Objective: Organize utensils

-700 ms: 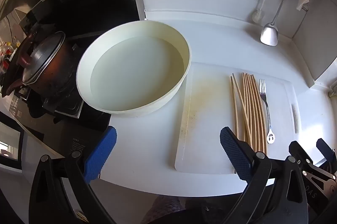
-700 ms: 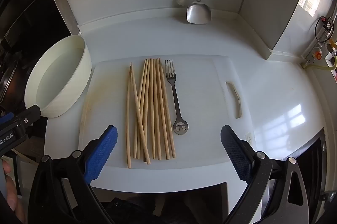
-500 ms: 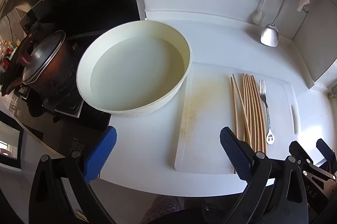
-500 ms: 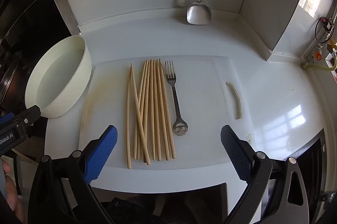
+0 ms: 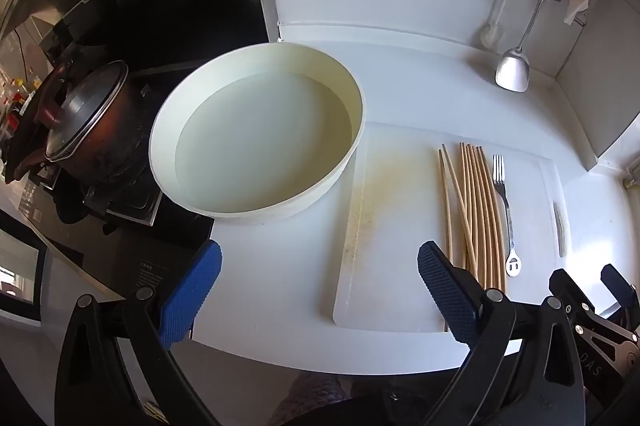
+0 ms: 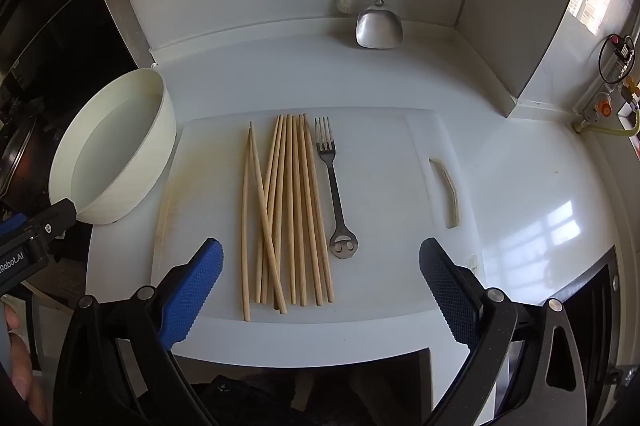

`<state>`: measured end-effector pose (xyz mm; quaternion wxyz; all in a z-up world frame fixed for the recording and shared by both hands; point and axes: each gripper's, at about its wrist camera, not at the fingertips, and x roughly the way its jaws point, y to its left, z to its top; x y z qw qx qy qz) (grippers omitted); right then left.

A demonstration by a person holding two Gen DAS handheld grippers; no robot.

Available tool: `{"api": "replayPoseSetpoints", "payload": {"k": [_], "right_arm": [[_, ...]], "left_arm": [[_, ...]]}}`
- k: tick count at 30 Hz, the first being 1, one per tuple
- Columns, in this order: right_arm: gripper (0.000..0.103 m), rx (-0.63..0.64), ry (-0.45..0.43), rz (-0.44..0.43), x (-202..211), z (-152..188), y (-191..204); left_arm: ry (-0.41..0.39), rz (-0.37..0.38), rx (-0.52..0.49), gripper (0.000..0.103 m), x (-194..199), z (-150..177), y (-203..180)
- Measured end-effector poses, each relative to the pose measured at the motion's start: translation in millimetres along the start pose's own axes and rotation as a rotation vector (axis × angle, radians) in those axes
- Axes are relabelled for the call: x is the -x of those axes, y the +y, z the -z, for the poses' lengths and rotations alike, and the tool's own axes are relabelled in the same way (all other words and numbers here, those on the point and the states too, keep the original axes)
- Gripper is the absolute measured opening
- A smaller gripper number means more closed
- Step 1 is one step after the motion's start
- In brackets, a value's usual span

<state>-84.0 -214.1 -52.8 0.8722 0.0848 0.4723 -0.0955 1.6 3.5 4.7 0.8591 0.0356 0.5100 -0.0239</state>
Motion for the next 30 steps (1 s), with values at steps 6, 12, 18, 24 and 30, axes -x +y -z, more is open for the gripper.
{"api": "replayPoseSetpoints", "payload": {"k": [6, 12, 18, 24, 30], "right_arm": [[0.094, 0.001, -0.001, -0.001, 0.0, -0.3, -1.2], [0.094, 0.0, 0.0, -0.002, -0.4, -1.1, -0.9], [0.094, 0.0, 0.001, -0.002, -1.5, -1.8, -0.5], [0.094, 0.0, 0.001, -0.003, -1.3, -2.3, -0.8], [0.094, 0.0, 0.002, -0.003, -1.2, -2.0, -1.5]], "left_arm": [[-0.001, 0.0, 0.001, 0.097, 1.3, -1.2, 2.2], [-0.001, -0.001, -0.001, 0.097, 1.2, -0.7, 2.0], [-0.003, -0.002, 0.0, 0.097, 1.3, 0.2, 1.4], [-0.003, -0.003, 0.0, 0.097, 0.9, 0.9, 0.6], [-0.003, -0.004, 0.0, 0.097, 1.0, 0.7, 1.0]]}}
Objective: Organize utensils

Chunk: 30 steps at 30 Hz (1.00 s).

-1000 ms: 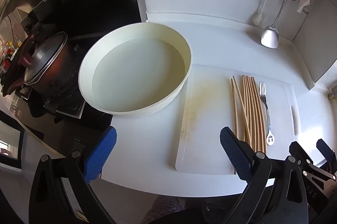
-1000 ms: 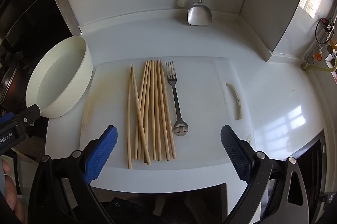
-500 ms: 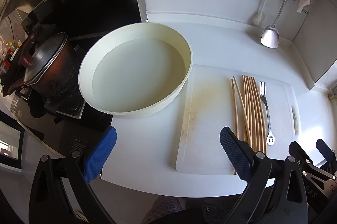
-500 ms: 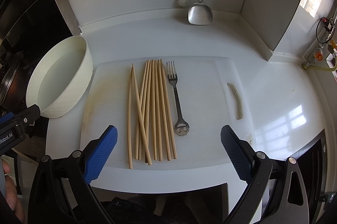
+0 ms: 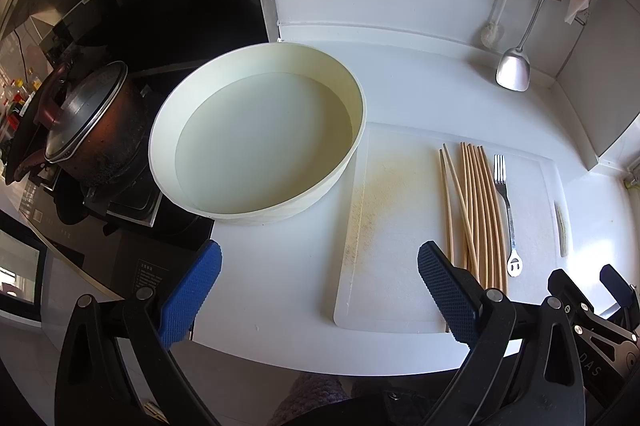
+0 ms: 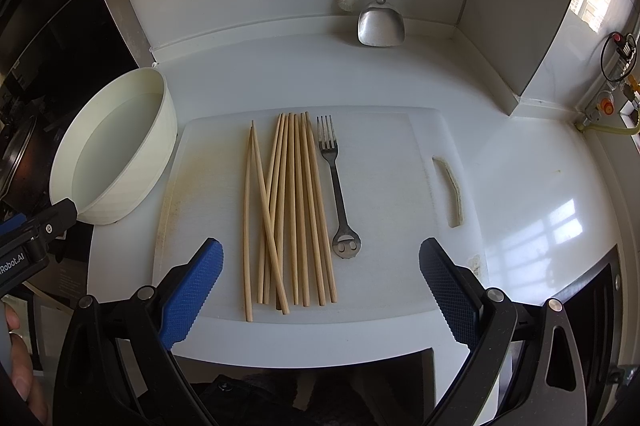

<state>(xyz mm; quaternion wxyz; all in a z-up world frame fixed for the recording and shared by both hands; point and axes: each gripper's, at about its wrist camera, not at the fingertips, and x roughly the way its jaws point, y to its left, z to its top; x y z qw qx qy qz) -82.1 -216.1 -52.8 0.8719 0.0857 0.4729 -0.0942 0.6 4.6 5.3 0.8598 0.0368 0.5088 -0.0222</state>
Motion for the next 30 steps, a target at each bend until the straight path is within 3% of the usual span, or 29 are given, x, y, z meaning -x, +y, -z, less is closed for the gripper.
{"api": "replayPoseSetpoints", "payload": {"k": [30], "right_arm": [[0.094, -0.001, 0.001, 0.0, -0.4, -0.7, 3.3]], "left_arm": [[0.001, 0.001, 0.003, 0.097, -1.9, -2.5, 6.3]]}}
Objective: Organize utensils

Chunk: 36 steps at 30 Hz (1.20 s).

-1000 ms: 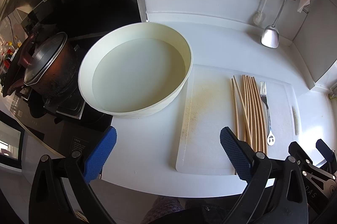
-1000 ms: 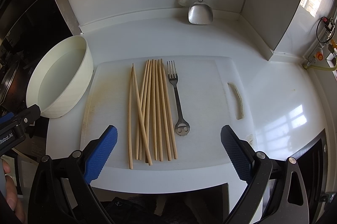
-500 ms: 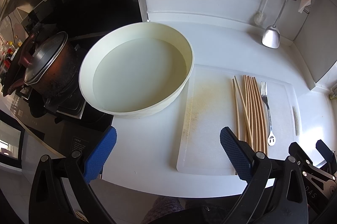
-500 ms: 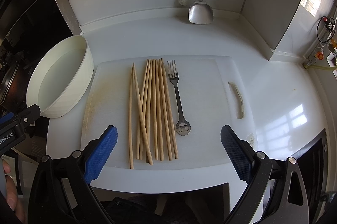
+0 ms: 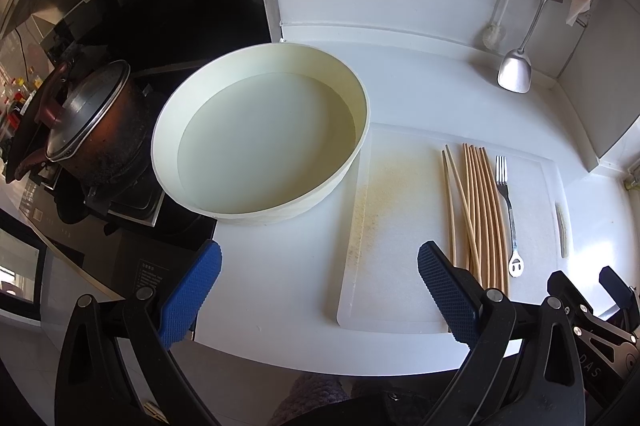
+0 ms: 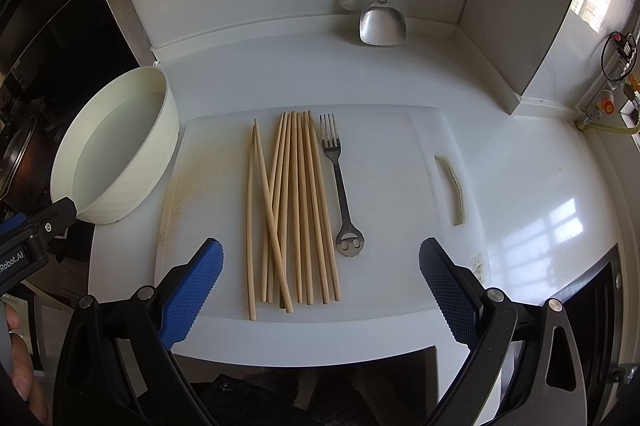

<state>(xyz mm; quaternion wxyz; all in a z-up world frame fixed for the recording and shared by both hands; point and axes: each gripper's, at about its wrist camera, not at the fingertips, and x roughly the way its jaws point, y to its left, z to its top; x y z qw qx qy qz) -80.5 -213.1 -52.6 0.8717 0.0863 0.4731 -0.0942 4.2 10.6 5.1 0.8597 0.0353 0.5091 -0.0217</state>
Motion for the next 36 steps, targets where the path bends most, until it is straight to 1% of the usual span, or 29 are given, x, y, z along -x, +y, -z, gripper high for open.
{"api": "replayPoseSetpoints", "payload": {"k": [7, 14, 17, 21, 25, 29, 31, 36], "right_arm": [[0.094, -0.002, 0.001, 0.0, 0.2, 0.6, 0.3], [0.094, -0.024, 0.006, -0.004, -1.2, 4.7, 9.5], [0.094, -0.045, -0.01, -0.05, 1.4, 8.2, 6.6], [0.094, -0.096, -0.039, -0.082, 4.6, 16.7, -4.1], [0.094, -0.15, -0.04, -0.071, -0.3, 28.5, -18.5], [0.094, -0.22, -0.031, -0.038, -8.6, 42.0, -36.5], [0.094, -0.226, -0.044, -0.022, -9.9, 48.1, -44.8], [0.094, -0.181, -0.075, -0.015, -17.8, 52.9, -62.4]], "left_arm": [[-0.001, -0.001, -0.002, 0.097, 0.3, 0.5, -0.9], [-0.002, 0.007, -0.023, 0.097, -0.6, -0.4, 2.7], [-0.006, 0.04, -0.049, 0.097, -2.3, 0.0, 2.0], [-0.023, 0.082, -0.111, 0.097, -5.9, 3.5, -6.8], [-0.034, 0.119, -0.164, 0.097, -17.2, 9.4, -16.1], [-0.015, 0.164, -0.186, 0.097, -32.8, 14.8, -27.1], [-0.011, 0.169, -0.189, 0.097, -38.7, 17.0, -34.0], [-0.036, 0.166, -0.18, 0.097, -49.9, 24.5, -50.8]]}}
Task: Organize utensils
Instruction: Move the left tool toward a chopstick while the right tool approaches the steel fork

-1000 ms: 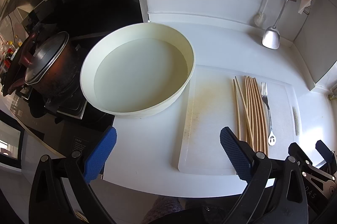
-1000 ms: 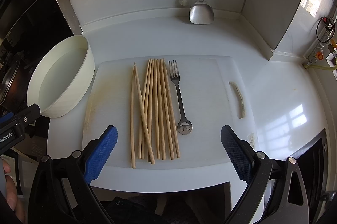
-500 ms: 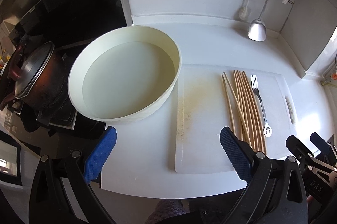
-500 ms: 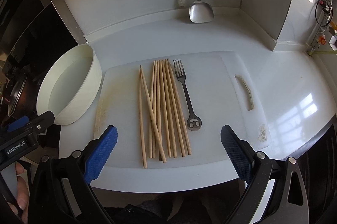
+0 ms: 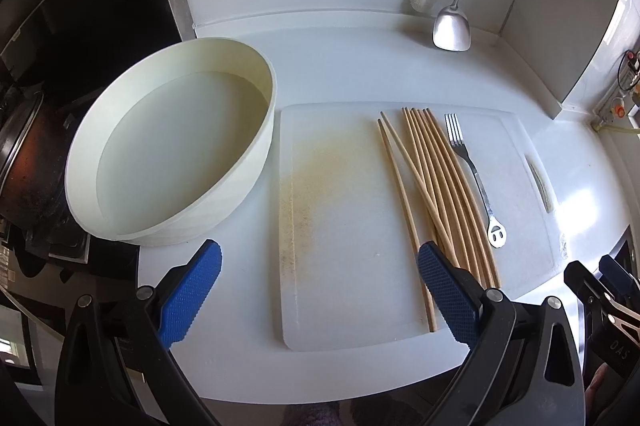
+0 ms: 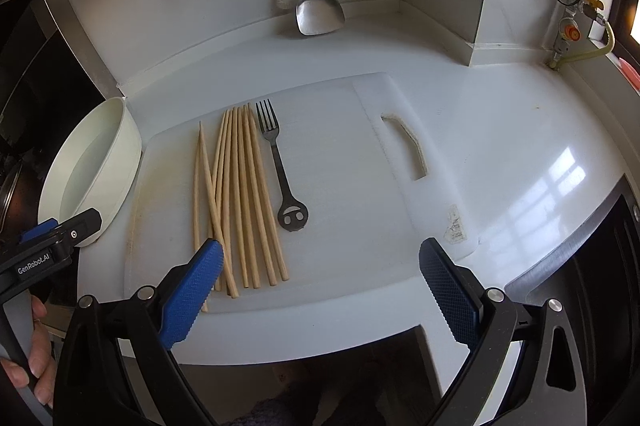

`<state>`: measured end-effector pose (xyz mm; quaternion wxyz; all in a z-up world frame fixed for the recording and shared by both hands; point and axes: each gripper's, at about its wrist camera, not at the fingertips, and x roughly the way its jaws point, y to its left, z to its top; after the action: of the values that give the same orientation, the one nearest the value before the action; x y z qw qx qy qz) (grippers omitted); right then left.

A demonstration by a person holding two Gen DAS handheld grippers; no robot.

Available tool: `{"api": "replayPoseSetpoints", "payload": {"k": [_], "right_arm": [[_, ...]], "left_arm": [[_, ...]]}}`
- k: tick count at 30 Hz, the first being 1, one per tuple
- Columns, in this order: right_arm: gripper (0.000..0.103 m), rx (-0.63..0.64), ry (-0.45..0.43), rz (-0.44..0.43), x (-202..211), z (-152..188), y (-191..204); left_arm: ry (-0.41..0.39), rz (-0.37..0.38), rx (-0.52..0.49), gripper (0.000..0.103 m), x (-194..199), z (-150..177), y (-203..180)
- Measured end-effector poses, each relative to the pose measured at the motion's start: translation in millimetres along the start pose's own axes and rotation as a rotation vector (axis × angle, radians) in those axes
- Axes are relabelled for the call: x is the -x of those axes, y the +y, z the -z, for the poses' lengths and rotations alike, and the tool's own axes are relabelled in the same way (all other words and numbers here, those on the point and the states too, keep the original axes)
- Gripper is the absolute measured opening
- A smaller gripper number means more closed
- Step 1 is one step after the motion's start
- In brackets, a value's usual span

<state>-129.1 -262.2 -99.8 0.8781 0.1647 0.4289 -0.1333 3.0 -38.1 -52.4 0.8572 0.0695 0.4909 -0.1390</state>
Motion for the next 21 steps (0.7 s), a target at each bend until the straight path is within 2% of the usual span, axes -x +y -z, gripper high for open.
{"api": "replayPoseSetpoints", "payload": {"k": [6, 10, 12, 14, 21], "right_arm": [[0.094, 0.079, -0.063, -0.072, -25.7, -5.1, -14.9], [0.094, 0.09, -0.083, -0.139, -49.4, -11.7, -24.6], [0.094, 0.088, -0.107, -0.184, -56.8, -15.0, -28.2], [0.094, 0.103, -0.093, -0.225, -67.4, -19.5, -26.9], [0.094, 0.134, -0.147, -0.188, -95.4, -27.9, -13.5]], "left_arm": [[-0.068, 0.021, 0.076, 0.097, -17.0, 13.9, -13.5], [-0.099, -0.01, 0.135, 0.097, -28.2, 22.1, -21.9], [-0.117, -0.016, 0.138, 0.097, -32.8, 24.4, -26.8], [-0.13, -0.039, 0.129, 0.097, -37.4, 21.7, -31.2], [-0.168, -0.044, 0.115, 0.097, -62.3, 20.5, -38.8]]}}
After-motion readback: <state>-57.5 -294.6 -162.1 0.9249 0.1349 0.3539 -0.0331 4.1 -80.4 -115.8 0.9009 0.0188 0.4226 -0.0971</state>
